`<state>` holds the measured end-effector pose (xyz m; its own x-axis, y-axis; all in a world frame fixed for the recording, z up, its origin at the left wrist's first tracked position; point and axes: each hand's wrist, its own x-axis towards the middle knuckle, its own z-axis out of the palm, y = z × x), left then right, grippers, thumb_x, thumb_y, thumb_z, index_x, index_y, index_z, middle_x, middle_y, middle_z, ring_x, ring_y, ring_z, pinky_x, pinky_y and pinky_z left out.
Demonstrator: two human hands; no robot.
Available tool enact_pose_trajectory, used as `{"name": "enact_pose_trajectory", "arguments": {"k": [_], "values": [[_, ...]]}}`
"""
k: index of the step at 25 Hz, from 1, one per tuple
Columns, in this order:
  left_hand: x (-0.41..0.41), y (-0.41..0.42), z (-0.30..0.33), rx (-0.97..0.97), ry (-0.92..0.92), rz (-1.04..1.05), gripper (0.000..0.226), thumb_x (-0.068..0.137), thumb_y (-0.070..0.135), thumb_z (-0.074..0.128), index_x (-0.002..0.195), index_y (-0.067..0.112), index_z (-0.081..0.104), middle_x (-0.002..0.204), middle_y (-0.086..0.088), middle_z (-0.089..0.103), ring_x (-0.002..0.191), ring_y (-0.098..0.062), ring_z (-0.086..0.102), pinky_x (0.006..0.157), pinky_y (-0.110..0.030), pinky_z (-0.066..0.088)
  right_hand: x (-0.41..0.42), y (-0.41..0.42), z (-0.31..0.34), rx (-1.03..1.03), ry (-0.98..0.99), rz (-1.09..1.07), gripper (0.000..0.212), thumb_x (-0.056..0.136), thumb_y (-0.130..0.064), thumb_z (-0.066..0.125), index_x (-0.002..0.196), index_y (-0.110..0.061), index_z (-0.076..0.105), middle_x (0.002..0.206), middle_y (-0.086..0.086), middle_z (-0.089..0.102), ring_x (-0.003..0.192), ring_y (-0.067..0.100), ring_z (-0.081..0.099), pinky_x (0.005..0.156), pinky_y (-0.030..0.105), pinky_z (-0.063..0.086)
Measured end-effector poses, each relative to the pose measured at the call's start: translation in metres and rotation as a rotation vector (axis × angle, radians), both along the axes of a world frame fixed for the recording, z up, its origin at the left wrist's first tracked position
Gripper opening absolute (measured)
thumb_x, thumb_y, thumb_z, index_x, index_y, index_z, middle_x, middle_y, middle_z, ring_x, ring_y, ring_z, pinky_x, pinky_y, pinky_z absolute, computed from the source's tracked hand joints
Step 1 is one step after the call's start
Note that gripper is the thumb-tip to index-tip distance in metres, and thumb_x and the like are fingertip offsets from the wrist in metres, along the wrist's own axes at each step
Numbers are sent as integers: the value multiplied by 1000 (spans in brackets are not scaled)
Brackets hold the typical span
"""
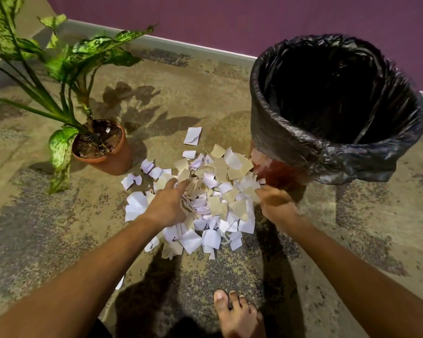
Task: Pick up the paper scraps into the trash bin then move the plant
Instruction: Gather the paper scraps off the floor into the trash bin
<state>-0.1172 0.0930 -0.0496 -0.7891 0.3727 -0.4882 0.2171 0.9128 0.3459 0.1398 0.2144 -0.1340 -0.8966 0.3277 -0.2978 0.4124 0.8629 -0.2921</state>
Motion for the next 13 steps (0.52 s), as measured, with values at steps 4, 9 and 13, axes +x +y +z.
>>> {"name": "enact_pose_trajectory", "arguments": {"k": [4,9,13], "values": [[-2,-5,-7,17,-2,22,95,70,7,74,149,24,24,153,-16,24,127,-38,46,99,-39,48,7,-6,-6,-227,-69,-118,74,101,-50,21,60,-17,73,48,8,60,34,28,53,39,32,45],[0,-5,-12,66,6,64,84,70,3,73,144,21,37,140,-11,41,123,-30,50,94,-30,47,-187,84,66,-26,-49,530,68,88,-58,58,148,-39,32,151,7,41,123,31,56,96,43,47],[2,2,-11,42,88,38,65,73,1,70,134,14,52,125,-13,56,115,-30,56,87,-28,47,-210,74,61,155,-66,759,51,93,-21,58,143,-26,45,142,5,45,112,33,60,84,37,51]]}}
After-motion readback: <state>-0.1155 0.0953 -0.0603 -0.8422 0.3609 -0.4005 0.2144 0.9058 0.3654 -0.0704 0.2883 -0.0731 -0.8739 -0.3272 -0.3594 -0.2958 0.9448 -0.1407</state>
